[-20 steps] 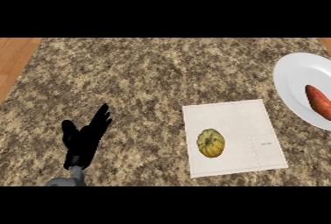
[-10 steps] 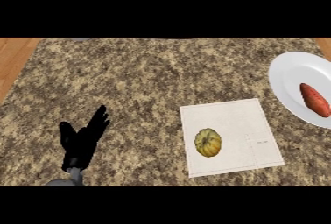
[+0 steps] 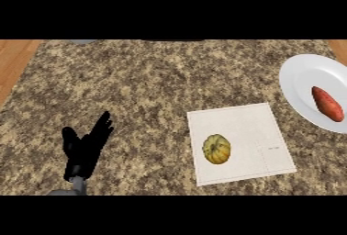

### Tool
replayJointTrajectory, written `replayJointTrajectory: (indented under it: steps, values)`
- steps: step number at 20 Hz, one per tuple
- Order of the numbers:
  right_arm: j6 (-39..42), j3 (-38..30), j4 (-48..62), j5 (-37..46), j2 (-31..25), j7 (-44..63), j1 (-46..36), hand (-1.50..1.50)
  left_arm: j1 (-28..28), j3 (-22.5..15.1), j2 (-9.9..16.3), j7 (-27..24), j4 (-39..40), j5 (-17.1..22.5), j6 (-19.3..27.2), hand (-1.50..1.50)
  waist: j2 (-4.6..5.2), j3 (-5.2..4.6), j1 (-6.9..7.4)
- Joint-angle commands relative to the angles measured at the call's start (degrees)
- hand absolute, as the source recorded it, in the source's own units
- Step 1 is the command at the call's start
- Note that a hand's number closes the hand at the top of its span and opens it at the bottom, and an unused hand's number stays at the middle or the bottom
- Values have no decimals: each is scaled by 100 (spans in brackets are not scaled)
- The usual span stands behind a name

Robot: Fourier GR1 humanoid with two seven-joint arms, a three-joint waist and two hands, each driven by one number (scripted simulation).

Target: Pick the sweet potato from the placemat and place it in the plate

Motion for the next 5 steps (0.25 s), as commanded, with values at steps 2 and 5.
replayJointTrajectory:
  steps: [2,5]
  values:
    - [496,82,3,40,-262,-508,364,-150,31,-61,-105,217,-212,-4,104,0,-18,-5,-29]
    - [403,116,21,10,-146,-567,425,-150,42,4,-26,90,-88,-3,12,0,-25,-11,-45]
